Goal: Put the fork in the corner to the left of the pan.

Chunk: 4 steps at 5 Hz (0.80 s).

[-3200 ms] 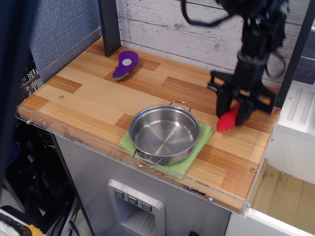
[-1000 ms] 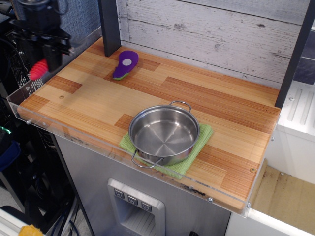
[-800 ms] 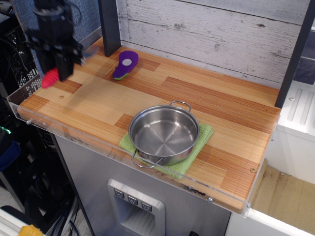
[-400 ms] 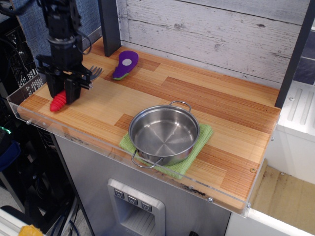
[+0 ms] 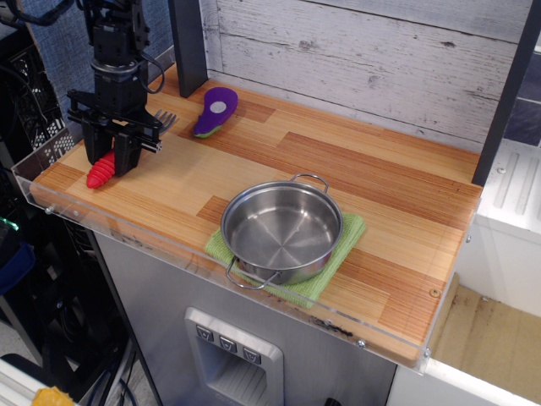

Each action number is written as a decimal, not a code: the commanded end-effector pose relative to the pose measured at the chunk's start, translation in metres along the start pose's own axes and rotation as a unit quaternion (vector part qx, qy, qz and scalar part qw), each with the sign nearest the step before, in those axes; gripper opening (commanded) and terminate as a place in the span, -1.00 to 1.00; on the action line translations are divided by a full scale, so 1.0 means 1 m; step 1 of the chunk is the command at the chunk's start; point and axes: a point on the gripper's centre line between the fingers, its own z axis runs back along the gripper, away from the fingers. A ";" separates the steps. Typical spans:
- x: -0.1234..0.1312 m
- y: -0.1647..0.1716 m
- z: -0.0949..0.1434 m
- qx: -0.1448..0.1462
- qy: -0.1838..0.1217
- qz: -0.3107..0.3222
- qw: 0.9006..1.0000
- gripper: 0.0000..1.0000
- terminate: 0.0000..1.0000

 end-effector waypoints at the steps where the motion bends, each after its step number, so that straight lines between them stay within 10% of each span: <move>1: -0.021 -0.013 0.112 -0.012 -0.122 -0.010 0.992 1.00 -1.00; 4: -0.034 -0.076 0.173 -0.038 -0.142 -0.088 0.985 1.00 -1.00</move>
